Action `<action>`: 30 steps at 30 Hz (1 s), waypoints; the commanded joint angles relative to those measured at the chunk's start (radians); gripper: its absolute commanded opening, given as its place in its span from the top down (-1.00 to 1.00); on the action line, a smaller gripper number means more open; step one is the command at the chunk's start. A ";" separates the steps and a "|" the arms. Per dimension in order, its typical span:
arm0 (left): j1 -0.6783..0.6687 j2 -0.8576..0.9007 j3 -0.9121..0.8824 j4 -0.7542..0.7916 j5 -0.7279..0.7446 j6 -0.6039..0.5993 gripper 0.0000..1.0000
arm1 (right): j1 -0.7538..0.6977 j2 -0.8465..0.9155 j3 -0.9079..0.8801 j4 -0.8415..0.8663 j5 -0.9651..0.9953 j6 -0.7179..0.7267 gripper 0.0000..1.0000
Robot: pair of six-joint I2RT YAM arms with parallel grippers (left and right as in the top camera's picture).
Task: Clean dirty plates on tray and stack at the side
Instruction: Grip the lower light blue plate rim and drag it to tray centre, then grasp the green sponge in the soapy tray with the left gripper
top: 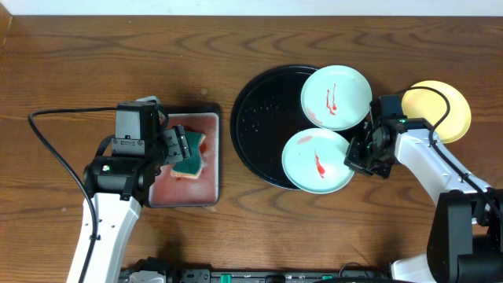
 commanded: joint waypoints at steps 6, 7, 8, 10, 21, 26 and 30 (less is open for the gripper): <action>0.000 -0.002 0.006 -0.003 -0.002 0.008 -0.58 | 0.093 0.005 0.008 0.117 -0.067 0.094 0.98; 0.000 -0.002 0.006 -0.003 -0.002 0.008 -0.58 | 0.113 0.005 0.008 0.140 -0.066 0.114 0.97; 0.000 -0.002 0.006 -0.003 -0.002 0.008 -0.57 | 0.129 0.005 0.008 0.161 -0.063 0.129 0.97; -0.001 -0.002 0.006 -0.003 -0.002 0.008 -0.58 | 0.151 0.006 0.008 0.194 -0.039 0.165 0.97; -0.001 0.002 -0.010 -0.035 0.015 0.008 -0.57 | 0.203 0.027 0.007 0.333 -0.012 0.227 0.84; -0.001 0.037 -0.021 -0.037 0.100 0.008 -0.58 | 0.246 0.027 0.007 0.360 -0.040 0.225 0.57; -0.001 0.079 -0.022 -0.040 0.100 0.008 -0.58 | 0.255 0.027 0.007 0.362 -0.050 0.225 0.07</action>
